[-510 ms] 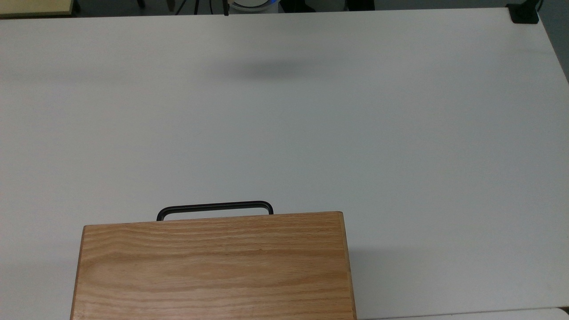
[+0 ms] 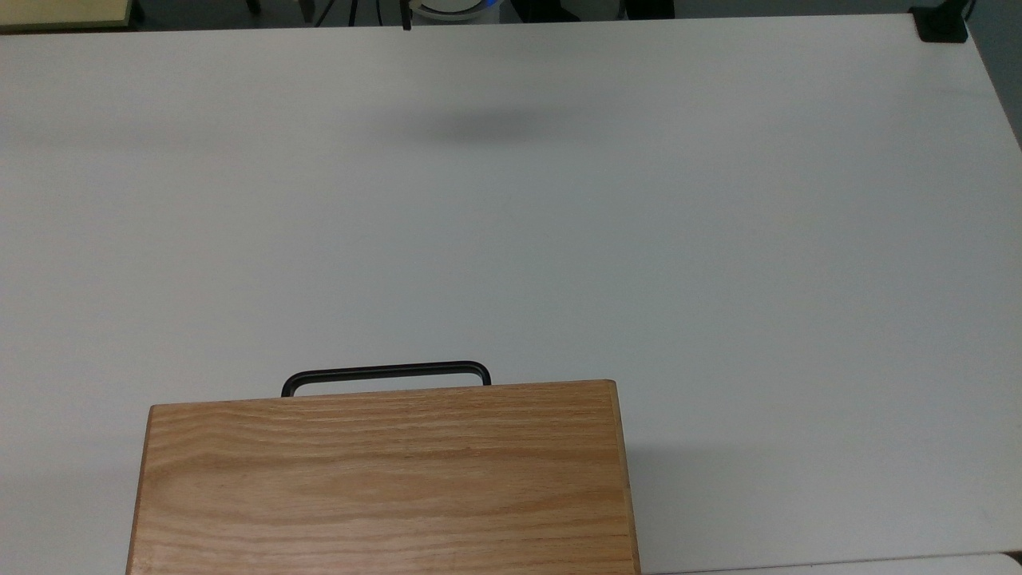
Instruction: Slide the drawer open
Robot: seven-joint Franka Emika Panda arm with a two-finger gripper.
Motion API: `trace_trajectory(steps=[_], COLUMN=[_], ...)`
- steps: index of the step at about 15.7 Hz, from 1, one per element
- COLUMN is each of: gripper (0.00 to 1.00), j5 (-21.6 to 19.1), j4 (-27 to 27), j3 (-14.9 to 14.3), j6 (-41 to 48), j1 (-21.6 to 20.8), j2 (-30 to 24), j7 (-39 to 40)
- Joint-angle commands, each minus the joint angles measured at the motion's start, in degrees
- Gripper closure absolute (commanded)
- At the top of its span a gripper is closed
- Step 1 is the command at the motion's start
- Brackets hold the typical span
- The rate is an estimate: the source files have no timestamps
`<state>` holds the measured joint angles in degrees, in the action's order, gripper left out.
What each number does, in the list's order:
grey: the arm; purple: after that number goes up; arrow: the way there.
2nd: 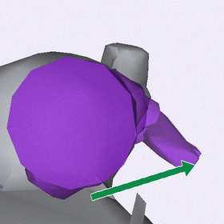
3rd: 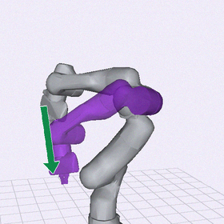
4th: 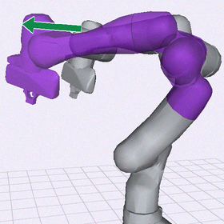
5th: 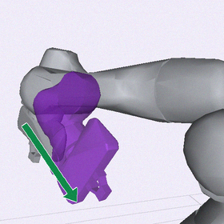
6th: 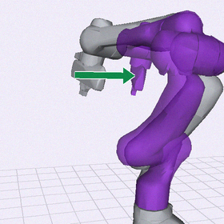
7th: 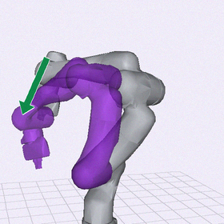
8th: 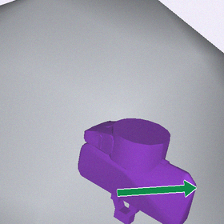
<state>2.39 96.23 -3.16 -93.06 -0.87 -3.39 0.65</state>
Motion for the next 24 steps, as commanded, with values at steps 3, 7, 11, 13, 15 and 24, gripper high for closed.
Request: trace_trajectory(steps=[3,7,11,13,15,24], gripper=[0.0,0.0,0.0,0.0,0.0,0.0], j5=[-1.07,-0.9,-0.81,-0.81,-0.64,-0.28], j4=[0.36,0.36,0.01,0.01,-0.69,-3.51], j3=[-0.09,-0.18,-0.18,-0.18,-0.26,-0.27], j6=[-1.42,-1.33,-1.25,-1.25,-1.25,-0.54], j1=[0.08,-0.01,0.08,0.17,0.17,3.6], j2=[-0.12,-0.12,-0.04,-0.04,0.4,1.72], j7=[0.4,0.49,0.49,0.23,0.14,-11.35])
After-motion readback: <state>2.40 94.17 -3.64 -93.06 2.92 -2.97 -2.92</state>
